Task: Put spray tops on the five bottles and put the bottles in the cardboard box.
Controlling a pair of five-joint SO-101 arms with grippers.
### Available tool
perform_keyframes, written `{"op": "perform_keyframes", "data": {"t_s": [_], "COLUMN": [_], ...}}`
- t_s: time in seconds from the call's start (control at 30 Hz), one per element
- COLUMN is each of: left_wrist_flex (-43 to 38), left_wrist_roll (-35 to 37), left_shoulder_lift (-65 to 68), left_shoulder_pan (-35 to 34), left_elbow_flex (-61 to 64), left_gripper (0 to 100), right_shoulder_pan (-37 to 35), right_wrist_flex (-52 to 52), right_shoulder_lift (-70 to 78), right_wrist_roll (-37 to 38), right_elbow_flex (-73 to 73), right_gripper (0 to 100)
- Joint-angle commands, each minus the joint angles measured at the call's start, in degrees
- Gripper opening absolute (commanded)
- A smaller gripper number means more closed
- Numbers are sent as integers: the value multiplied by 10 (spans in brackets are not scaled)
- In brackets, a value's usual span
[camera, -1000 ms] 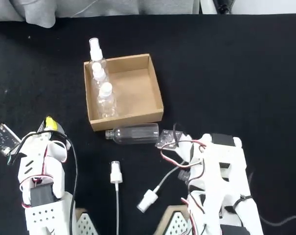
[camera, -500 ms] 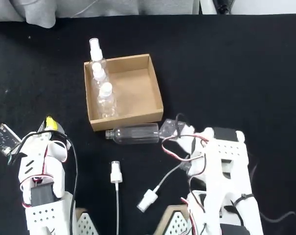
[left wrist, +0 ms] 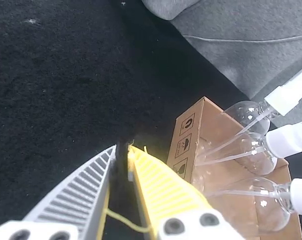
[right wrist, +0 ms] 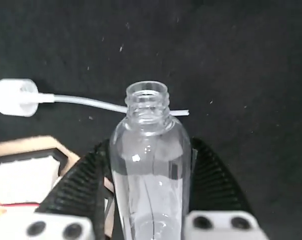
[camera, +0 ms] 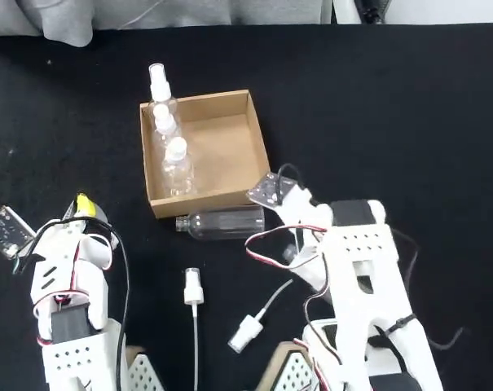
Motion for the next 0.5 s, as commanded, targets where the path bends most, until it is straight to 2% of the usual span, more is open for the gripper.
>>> {"op": "perform_keyframes", "data": {"t_s": [0.0,0.47], "left_wrist_flex": [-13,-14], "left_wrist_roll": [-4,-4], "left_shoulder_lift": [-5,-5], "left_shoulder_pan": [-6,-6], "left_elbow_flex": [14,14], "left_gripper": [30,30], "right_shoulder_pan": [-25,-64], "right_wrist_flex": [5,7], "right_shoulder_lift": [-22,-22], "right_wrist_roll": [-38,-135], "right_elbow_flex": [-44,-100], "right_gripper": [88,88]}}
